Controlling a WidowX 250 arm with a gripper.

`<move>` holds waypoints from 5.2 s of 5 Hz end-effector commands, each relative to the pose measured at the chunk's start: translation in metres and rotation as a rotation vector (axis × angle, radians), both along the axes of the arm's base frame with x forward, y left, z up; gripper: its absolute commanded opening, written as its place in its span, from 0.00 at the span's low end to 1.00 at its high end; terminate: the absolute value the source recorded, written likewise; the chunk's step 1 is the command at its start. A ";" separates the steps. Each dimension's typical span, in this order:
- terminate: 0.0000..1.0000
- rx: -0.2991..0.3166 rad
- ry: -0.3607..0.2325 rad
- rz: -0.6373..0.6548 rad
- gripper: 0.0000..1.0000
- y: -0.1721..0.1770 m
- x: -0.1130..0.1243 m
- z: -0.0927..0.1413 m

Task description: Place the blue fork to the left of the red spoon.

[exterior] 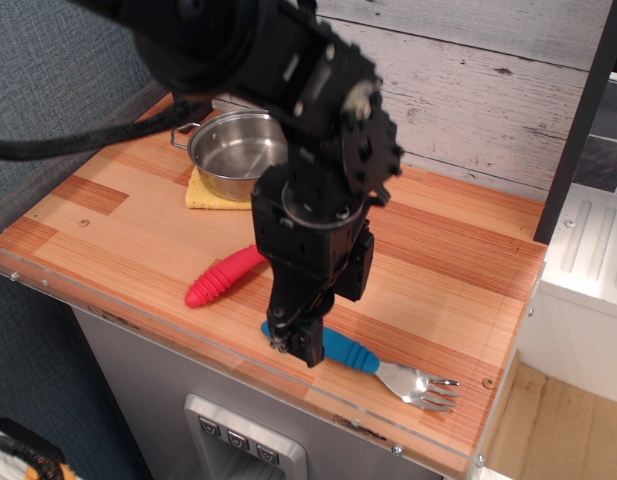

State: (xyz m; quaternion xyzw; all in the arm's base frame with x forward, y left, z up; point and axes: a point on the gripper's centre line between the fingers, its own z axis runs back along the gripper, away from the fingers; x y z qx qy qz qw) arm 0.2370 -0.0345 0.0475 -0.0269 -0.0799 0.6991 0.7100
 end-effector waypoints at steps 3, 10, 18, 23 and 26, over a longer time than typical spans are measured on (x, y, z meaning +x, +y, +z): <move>0.00 -0.039 0.037 0.050 1.00 -0.011 0.021 -0.035; 0.00 0.012 -0.067 0.197 0.00 0.058 0.006 0.020; 0.00 0.101 0.104 -0.476 0.00 0.191 0.045 -0.002; 0.00 0.090 0.090 -0.578 1.00 0.202 0.031 -0.021; 0.00 0.091 0.009 -0.581 1.00 0.186 0.036 0.023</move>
